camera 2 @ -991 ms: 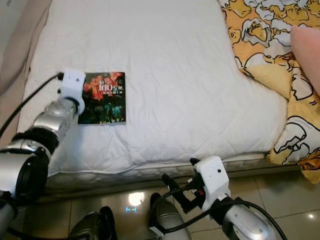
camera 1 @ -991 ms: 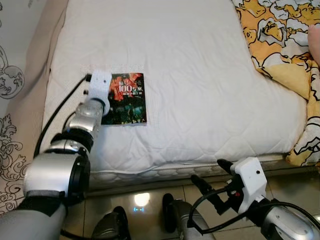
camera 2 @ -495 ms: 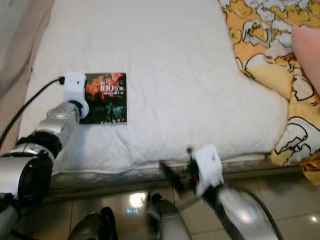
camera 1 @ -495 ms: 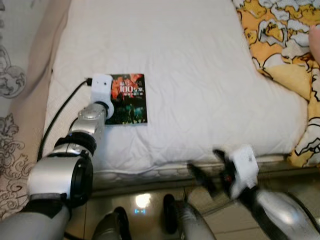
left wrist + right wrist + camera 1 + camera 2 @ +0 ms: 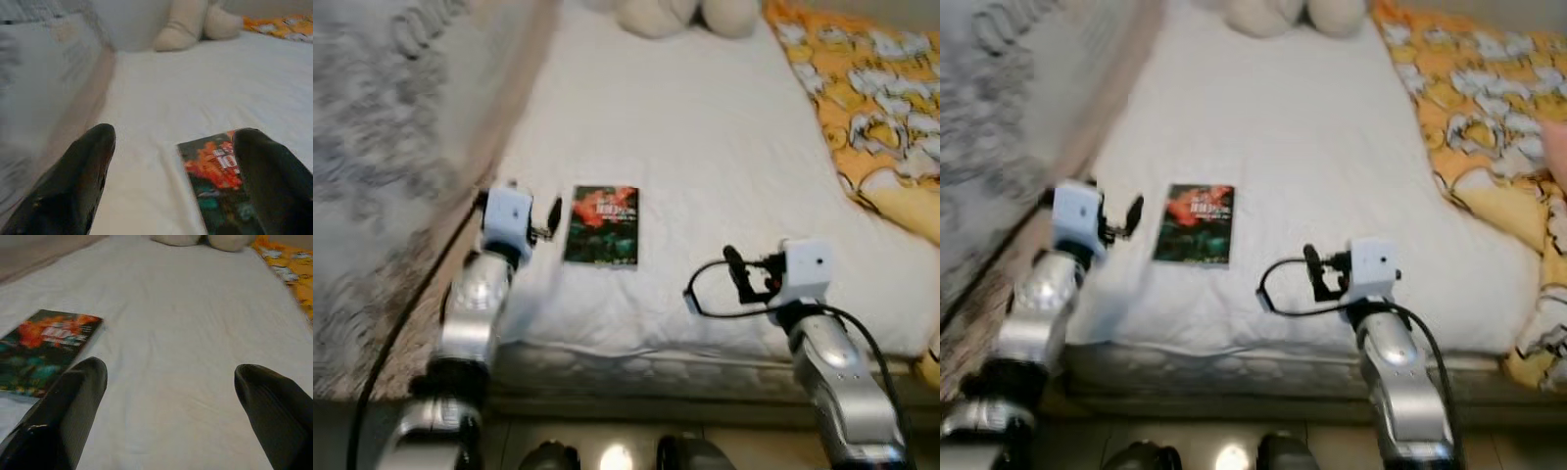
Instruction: Clean up the room
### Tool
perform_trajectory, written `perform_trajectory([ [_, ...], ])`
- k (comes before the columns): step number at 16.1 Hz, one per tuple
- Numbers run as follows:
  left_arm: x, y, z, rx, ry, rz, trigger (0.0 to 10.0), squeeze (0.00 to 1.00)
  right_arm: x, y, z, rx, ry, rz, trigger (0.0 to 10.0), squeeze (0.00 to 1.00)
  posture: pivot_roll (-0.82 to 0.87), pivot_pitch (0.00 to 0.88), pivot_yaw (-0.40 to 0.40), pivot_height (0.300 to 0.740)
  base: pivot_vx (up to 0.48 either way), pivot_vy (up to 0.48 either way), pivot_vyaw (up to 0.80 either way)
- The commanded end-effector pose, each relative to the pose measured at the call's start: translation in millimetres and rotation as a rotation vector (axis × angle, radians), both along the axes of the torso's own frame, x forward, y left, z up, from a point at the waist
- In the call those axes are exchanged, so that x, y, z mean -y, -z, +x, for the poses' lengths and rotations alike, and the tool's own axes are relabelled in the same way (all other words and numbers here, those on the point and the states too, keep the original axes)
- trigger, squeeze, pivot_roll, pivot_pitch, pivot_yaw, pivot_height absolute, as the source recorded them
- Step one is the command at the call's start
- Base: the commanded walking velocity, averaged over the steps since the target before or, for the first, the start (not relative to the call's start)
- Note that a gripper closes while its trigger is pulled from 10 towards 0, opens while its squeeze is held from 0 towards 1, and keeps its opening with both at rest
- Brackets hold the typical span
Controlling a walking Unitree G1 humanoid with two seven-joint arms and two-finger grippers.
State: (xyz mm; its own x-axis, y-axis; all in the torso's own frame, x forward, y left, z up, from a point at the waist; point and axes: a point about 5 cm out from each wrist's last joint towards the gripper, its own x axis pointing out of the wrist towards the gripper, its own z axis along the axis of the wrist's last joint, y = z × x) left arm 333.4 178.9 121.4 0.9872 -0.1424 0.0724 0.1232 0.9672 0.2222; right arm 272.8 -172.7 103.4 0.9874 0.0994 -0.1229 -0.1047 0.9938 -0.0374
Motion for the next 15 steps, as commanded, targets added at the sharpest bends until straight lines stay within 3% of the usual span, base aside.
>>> perform_trajectory([
  [1, 8.1, -10, 4.0, 0.050, -0.006, -0.013, 10.0, 1.00, 0.1, 4, 3.8, 0.006, 0.001, 0.013, 10.0, 1.00, -0.13, 0.000, -0.010, 0.740, 0.000, -0.428, 0.00],
  [2, 14.1, -4, 7.6, 0.021, -0.021, -0.040, 10.0, 1.00, -5.1, 3, 11.5, 0.030, -0.011, 0.005, 10.0, 1.00, -0.13, 0.000, -0.005, 0.740, 0.000, -0.439, 0.00],
  [4, 19.5, 0, 9.7, -0.007, -0.013, -0.015, 10.0, 1.00, -7.8, 0, 19.3, 0.055, -0.010, 0.001, 10.0, 1.00, -0.14, 0.000, 0.005, 0.740, 0.000, -0.439, 0.00],
  [7, 17.2, -4, 12.1, -0.044, 0.026, 0.005, 10.0, 1.00, -13.9, -5, 31.6, 0.047, -0.001, 0.062, 10.0, 1.00, -0.15, 0.000, 0.027, 0.740, 0.000, -0.431, 0.00],
  [8, 17.2, -9, 14.9, -0.033, 0.035, 0.010, 10.0, 1.00, -15.8, -9, 35.2, 0.077, -0.004, 0.045, 10.0, 0.00, -0.15, 0.000, 0.029, 0.740, 0.000, -0.431, 0.00],
  [12, 24.0, -16, 18.7, 0.001, 0.060, 0.004, 10.0, 1.00, -22.0, -5, 36.5, 0.104, -0.031, 0.020, 10.0, 0.00, -0.15, 0.000, 0.023, 0.740, 0.122, -0.414, 0.00],
  [13, 21.9, -18, 19.2, 0.016, 0.050, 0.029, 10.0, 1.00, -23.2, -6, 36.7, 0.110, -0.036, 0.016, 10.0, 0.00, -0.16, 0.000, 0.022, 0.740, 0.247, -0.409, 0.00],
  [15, 12.0, -19, 22.5, 0.000, 0.007, -0.008, 10.0, 1.00, -24.7, -6, 36.9, 0.117, -0.047, 0.017, 10.0, 0.00, -0.16, 0.000, 0.014, 0.740, 0.266, -0.398, 0.00],
])
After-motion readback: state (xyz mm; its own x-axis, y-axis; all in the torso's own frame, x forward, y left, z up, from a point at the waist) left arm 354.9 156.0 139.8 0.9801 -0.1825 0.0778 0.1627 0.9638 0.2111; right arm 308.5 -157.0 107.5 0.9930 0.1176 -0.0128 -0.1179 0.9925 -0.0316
